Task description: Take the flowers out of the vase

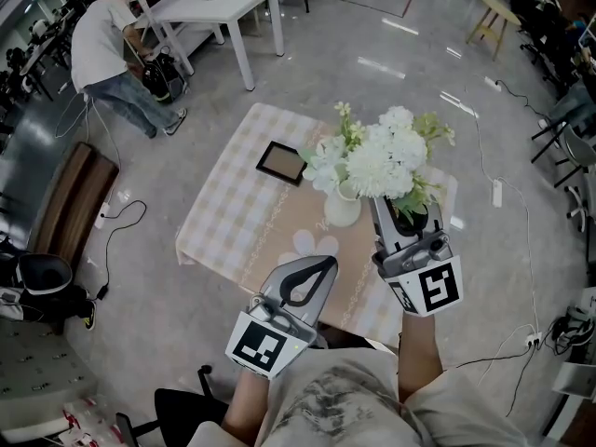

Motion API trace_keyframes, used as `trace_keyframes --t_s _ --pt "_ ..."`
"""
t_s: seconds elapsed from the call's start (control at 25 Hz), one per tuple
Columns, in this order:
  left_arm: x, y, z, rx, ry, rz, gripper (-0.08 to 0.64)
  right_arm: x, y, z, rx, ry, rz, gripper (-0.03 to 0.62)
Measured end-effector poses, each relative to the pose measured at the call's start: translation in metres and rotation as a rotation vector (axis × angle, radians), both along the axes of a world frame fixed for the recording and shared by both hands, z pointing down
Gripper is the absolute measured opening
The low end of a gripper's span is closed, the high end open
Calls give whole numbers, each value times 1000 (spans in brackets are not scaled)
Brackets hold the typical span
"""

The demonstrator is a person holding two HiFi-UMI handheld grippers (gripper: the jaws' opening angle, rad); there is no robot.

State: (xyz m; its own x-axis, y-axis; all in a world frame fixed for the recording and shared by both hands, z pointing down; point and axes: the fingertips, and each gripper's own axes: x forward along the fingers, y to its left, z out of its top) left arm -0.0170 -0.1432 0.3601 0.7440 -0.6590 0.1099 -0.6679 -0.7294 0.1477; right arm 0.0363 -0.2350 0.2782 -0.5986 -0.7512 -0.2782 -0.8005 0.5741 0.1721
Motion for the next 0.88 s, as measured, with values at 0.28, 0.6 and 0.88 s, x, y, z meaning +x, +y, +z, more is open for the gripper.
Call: trace_keyframes --t_s 0.28,0.6,0.88 --pt "2 6 -7 16 1 6 8 2 10 -10 17 2 1 80" --pt "7 15 -8 22 3 18 8 4 25 -3 -4 19 3 80" --pt "6 21 -11 24 8 19 8 5 40 6 -33 39 6 80"
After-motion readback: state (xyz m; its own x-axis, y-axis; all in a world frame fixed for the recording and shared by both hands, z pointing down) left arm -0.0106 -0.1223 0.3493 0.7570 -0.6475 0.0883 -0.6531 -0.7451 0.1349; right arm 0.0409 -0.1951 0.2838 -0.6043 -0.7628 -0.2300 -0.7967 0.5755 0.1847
